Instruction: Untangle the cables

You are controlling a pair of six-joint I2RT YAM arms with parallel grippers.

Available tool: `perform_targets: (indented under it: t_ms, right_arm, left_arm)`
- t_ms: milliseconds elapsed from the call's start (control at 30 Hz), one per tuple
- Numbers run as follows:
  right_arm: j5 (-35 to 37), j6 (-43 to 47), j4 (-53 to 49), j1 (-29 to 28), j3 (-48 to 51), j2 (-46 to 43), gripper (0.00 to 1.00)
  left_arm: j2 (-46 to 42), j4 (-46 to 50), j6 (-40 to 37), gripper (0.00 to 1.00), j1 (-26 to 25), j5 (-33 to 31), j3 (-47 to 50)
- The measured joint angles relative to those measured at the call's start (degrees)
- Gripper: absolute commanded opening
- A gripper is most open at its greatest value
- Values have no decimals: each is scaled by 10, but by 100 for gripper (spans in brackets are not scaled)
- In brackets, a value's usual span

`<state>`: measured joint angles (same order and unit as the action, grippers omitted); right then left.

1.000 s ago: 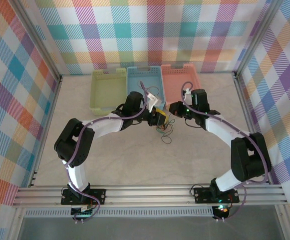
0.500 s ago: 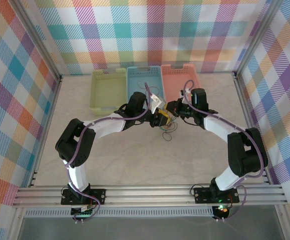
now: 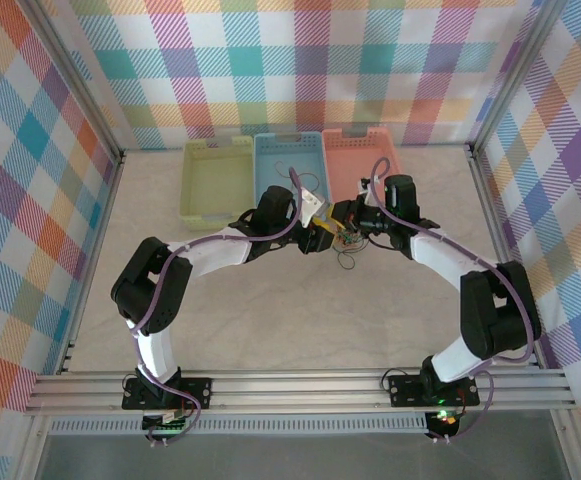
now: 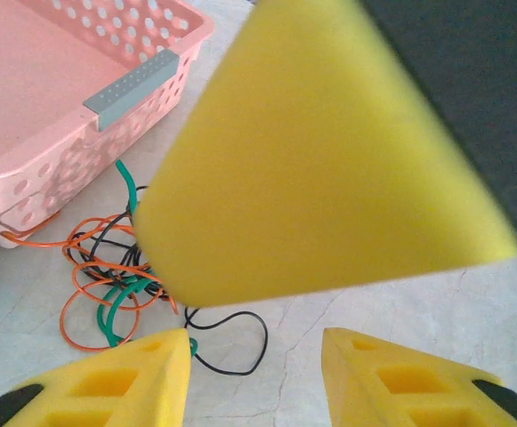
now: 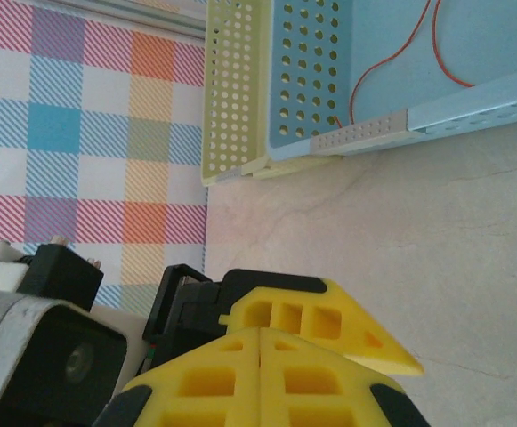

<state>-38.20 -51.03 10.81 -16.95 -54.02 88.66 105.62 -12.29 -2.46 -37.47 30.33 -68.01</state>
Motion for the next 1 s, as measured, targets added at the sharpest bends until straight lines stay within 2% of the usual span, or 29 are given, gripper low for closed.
perform_targets:
  t_ms: [100,267,367,533,833,1000]
  right_arm:
    - [19,30,-35,0,-3,-10,2]
    - [121,113,-115,0,-14,-40,34]
    - [177,156,-150,0,-26,-40,42]
    - [234,203,-199,0,-82,6,45]
    - [269,232,-231,-8,-143,97,46]
    - [275,235,-247,-10,-160,129,40]
  left_arm:
    - [0,-1,0,43,0,-3,1]
    - [-4,-5,0,43,0,-21,13]
    - [-8,-13,0,43,0,-34,18]
    - [-17,-15,0,43,0,-52,20]
    - [-20,-18,0,43,0,-60,23]
    - [-20,-18,0,43,0,-60,23]
